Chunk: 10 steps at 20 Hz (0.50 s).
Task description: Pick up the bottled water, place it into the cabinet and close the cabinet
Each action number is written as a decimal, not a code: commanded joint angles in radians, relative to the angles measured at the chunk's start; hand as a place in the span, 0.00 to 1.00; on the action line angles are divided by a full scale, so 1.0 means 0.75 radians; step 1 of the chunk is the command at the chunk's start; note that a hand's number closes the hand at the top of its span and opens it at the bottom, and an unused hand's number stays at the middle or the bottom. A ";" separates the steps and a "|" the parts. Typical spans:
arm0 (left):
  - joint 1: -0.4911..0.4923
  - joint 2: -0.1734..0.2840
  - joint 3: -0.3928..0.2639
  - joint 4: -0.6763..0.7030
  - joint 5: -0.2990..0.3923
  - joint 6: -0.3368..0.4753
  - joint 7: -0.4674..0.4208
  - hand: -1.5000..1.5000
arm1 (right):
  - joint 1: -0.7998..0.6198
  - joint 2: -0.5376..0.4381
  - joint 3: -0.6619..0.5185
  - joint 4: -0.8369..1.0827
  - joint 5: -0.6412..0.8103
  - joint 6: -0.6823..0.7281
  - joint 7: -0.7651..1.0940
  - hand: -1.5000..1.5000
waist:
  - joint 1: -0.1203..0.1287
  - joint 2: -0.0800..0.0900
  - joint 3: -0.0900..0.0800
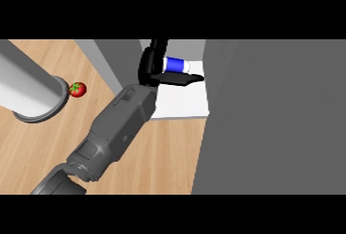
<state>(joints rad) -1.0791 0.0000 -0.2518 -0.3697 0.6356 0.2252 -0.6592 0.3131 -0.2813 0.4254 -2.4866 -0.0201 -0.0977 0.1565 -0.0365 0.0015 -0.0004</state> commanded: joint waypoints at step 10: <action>0.573 0.071 -0.253 -0.748 -0.003 0.111 0.159 1.00 | 0.015 -0.041 0.077 -0.128 0.150 -0.019 0.066 0.00 | 0.073 -0.017 0.000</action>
<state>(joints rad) -0.7700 0.0189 -0.4105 -0.7926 0.6555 0.2875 -0.5608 0.3355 -0.2885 0.4603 -2.4867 -0.0045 -0.1117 0.1446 0.0098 -0.0127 -0.0002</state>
